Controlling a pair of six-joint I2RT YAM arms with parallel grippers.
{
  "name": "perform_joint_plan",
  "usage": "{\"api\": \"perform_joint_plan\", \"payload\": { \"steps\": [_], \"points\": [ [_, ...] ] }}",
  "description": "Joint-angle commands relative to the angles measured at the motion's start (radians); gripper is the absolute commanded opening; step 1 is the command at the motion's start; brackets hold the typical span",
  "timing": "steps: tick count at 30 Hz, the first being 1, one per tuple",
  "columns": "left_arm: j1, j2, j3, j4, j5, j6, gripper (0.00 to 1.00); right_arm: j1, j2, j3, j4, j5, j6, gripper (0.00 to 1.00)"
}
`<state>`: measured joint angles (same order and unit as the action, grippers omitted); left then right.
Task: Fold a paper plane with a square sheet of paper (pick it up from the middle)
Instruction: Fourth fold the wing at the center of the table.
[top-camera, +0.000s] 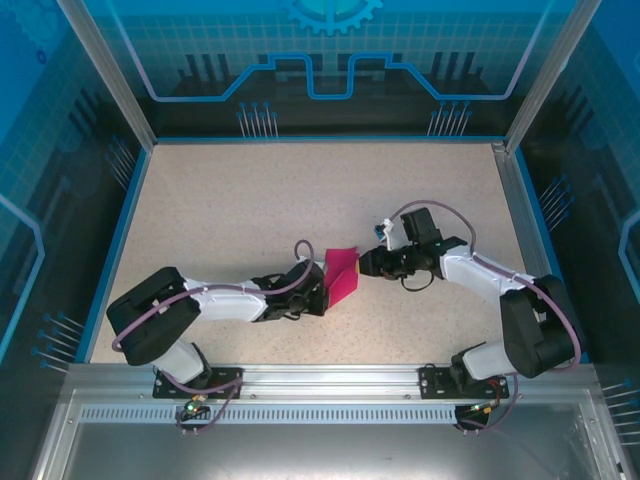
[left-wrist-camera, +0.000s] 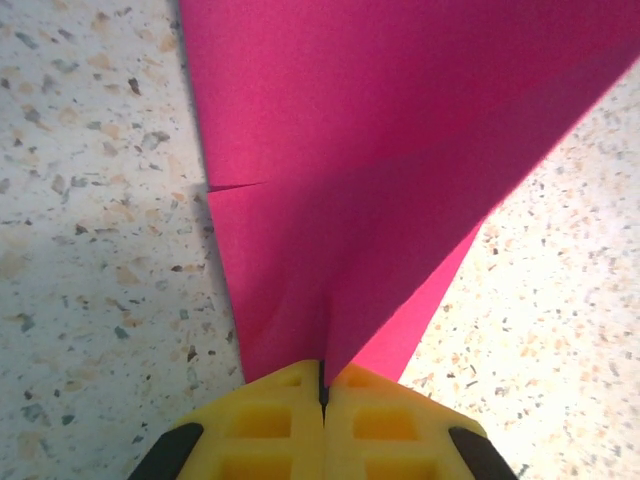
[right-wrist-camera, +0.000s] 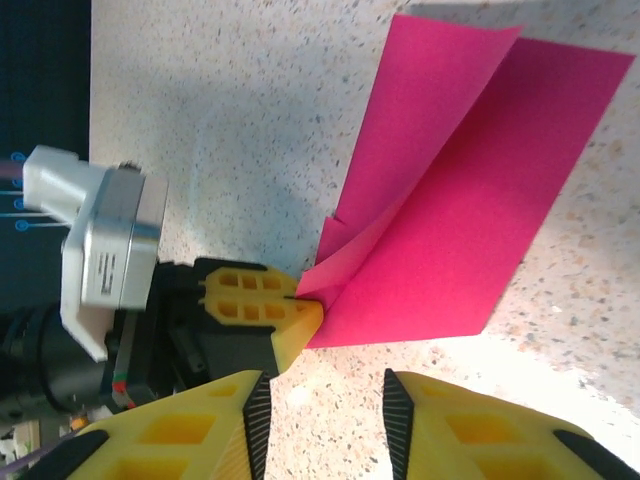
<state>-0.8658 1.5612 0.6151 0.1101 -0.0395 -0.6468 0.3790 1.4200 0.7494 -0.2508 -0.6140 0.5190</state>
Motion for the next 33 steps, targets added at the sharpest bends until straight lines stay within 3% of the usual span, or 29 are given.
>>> {"api": "perform_joint_plan", "payload": {
  "steps": [1, 9, 18, 33],
  "points": [
    [0.039, -0.018, -0.042, 0.099, 0.174, 0.004, 0.03, 0.043, 0.019, -0.003, 0.020, -0.021, -0.001, 0.35],
    [0.119, -0.020, -0.097, 0.176, 0.276, -0.033, 0.03, 0.138, 0.123, 0.056, 0.091, 0.003, 0.044, 0.23],
    [0.160, -0.007, -0.133, 0.229, 0.341, -0.061, 0.03, 0.180, 0.238, 0.125, 0.123, 0.009, 0.068, 0.22],
    [0.167, -0.003, -0.159, 0.260, 0.337, -0.094, 0.04, 0.184, 0.375, 0.218, 0.117, 0.001, 0.058, 0.21]
  ]
}}
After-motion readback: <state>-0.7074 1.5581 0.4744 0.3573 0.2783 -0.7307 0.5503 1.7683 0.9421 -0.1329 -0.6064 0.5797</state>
